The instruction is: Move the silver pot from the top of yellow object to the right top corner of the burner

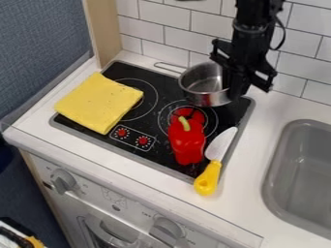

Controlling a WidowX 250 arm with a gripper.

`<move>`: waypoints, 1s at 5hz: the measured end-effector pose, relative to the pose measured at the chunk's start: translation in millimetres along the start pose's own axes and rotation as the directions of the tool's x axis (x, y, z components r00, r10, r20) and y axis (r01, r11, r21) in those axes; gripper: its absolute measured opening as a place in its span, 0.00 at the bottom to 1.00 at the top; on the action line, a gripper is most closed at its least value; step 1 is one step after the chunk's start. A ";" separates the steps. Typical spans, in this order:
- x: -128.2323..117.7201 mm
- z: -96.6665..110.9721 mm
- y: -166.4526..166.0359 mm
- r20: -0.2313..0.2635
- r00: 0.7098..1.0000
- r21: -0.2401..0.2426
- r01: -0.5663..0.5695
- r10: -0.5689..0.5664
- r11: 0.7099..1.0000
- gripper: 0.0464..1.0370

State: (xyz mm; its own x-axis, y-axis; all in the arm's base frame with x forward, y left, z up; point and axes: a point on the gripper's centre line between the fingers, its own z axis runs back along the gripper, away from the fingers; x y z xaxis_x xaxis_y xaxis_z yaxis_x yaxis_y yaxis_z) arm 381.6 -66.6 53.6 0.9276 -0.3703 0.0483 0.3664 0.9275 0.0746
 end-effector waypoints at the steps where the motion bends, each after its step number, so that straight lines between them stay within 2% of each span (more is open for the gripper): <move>1: 5.4 -6.1 -4.3 -0.004 1.000 -0.001 0.011 -0.011 1.000 0.03; 2: 10.6 -16.0 -15.2 -0.008 0.999 0.003 0.037 -0.037 0.999 0.03; 3: 15.0 -15.6 -19.4 0.017 0.998 -0.010 0.053 -0.053 0.999 0.06; 4: 15.1 -15.4 -21.6 0.016 0.998 -0.010 0.060 -0.060 0.998 0.24; 5: 13.7 -15.4 -27.3 0.005 0.998 -0.016 0.067 -0.067 0.998 0.52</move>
State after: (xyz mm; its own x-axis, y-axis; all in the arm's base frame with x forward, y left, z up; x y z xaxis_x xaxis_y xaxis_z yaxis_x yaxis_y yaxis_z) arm 385.4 -96.2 36.8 0.9007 -0.4316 0.0487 0.4286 0.9014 0.0616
